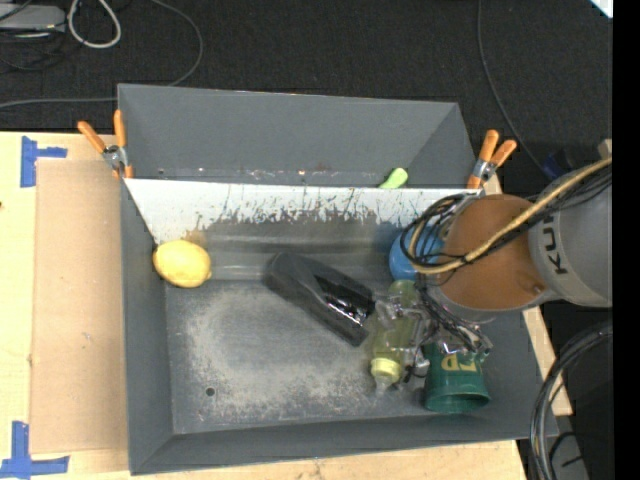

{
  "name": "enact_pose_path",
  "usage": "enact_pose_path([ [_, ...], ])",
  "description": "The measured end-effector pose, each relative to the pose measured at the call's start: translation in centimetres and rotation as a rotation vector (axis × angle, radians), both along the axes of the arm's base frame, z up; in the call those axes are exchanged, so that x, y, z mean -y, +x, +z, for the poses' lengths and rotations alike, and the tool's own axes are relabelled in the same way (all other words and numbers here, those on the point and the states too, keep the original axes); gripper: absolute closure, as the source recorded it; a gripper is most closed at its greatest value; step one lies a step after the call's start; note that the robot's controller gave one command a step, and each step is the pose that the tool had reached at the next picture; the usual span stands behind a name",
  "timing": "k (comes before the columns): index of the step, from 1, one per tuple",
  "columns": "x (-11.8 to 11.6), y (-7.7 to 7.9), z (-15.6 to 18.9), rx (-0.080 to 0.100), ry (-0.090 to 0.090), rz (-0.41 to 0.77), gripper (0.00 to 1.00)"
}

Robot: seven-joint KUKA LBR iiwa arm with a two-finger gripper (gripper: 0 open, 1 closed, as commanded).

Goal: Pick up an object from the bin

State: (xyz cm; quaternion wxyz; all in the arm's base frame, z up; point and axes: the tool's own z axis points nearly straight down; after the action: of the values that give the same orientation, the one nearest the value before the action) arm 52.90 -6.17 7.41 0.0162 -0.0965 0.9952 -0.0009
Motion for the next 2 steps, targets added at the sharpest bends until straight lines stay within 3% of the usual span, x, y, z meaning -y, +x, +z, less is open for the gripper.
enact_pose_path([
  [1,-1.78,-1.88,-0.5,-0.016,0.001,-0.019,1.0],
  [2,-1.78,-1.88,-0.49,-0.016,0.001,-0.019,1.0],
])
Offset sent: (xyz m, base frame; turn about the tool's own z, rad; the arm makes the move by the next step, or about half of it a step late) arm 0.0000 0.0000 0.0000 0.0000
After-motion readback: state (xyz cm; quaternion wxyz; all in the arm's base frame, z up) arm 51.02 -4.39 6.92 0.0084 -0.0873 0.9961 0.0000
